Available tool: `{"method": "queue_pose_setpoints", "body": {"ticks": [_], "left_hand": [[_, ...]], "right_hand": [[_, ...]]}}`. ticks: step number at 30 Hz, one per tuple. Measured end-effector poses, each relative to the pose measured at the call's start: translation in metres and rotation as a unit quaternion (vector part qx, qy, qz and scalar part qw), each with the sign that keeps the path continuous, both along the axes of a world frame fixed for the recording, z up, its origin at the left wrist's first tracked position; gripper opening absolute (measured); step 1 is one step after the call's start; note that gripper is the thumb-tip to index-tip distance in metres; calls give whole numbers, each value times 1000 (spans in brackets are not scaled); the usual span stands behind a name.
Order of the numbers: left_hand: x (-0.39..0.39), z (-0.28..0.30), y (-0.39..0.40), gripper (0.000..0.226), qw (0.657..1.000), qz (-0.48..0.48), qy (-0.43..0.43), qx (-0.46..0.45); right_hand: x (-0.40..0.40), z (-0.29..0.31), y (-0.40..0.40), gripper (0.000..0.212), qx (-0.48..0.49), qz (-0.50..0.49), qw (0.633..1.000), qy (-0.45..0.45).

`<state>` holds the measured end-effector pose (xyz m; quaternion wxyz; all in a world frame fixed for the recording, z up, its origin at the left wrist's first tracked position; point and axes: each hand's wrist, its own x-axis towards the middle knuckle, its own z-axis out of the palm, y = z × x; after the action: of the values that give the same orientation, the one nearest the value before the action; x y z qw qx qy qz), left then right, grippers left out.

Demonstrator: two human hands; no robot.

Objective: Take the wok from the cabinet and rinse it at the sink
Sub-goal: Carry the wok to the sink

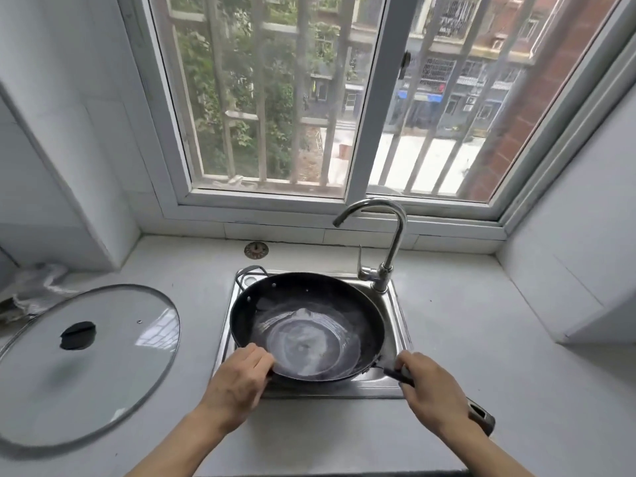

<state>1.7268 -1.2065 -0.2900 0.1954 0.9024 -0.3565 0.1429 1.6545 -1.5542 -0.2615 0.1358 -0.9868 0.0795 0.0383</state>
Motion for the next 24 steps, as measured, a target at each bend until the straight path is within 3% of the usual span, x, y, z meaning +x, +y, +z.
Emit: {"method": "queue_pose_setpoints", "body": {"ticks": [4,9,24], "left_hand": [[4,-9,-10,11,998,22,38,48],[5,-22,-22,31,993,48,65,84],[0,-29,-58,20,988,47,63,135]], "right_hand": [[12,-12,-13,21,10,14,1000,7],[23,-32,-29,23,20,29,999,20],[36,-74,-66,29,76,59,995,35]]}}
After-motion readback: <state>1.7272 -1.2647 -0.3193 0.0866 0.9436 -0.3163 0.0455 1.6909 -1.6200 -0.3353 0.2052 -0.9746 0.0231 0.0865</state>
